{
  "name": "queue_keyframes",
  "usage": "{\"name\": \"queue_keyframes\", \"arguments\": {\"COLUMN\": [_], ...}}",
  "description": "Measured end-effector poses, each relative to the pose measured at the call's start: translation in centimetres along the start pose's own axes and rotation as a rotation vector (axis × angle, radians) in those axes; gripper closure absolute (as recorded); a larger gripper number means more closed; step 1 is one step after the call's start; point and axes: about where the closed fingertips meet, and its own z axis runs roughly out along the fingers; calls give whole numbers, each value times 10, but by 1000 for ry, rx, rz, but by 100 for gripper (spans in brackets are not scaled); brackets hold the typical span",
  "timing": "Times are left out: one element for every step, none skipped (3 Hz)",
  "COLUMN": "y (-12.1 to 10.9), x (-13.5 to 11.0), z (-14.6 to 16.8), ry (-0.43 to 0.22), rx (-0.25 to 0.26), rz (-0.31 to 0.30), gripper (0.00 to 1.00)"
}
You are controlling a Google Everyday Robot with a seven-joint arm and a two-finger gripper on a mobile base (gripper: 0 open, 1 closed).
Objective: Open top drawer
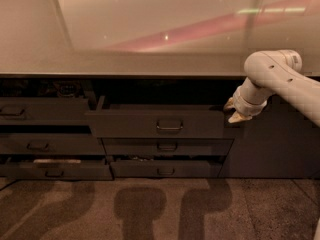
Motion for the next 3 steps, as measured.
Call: {"name": "queue_keyframes", "arguments": {"y": [6,6,13], "x": [0,0,0], "z": [1,-1,0], "ry": [0,0,-1], "rx": [1,1,2], "rz": [-5,-5,-9], "gripper": [100,100,100]}}
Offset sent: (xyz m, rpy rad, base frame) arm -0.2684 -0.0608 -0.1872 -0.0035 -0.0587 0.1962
